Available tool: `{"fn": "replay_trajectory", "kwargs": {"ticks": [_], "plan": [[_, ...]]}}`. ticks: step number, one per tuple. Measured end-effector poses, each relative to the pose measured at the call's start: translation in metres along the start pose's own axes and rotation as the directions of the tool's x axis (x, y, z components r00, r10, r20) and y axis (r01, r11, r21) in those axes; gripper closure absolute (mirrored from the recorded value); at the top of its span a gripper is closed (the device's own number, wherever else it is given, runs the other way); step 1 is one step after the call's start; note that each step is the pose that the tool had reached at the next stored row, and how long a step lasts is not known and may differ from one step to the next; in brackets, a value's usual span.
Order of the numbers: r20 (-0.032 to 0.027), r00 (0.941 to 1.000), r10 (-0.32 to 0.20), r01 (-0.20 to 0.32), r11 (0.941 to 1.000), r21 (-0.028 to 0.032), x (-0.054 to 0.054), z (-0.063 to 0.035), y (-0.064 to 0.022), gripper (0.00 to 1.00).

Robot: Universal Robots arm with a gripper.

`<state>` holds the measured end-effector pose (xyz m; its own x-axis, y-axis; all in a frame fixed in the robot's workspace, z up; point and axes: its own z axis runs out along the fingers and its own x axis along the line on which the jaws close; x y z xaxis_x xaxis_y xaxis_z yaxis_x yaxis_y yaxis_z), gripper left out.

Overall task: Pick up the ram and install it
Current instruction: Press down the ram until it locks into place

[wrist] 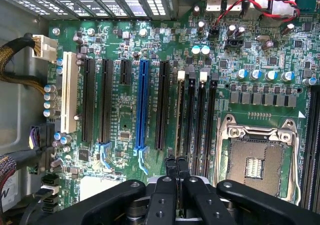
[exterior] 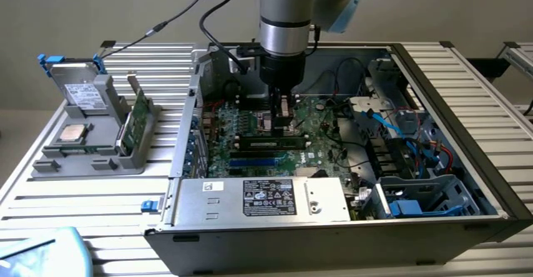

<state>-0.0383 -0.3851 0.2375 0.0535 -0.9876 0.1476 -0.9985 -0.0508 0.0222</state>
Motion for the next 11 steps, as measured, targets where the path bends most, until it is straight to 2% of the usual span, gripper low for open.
{"fn": "replay_trajectory", "kwargs": {"ticks": [7,11], "plan": [[0.0033,1.0000,0.000,0.000,1.0000,0.0003,0.001,-0.0002,-0.0231,0.89],[0.0037,1.0000,0.000,0.000,1.0000,0.0004,0.001,0.0007,-0.0252,0.89]]}}
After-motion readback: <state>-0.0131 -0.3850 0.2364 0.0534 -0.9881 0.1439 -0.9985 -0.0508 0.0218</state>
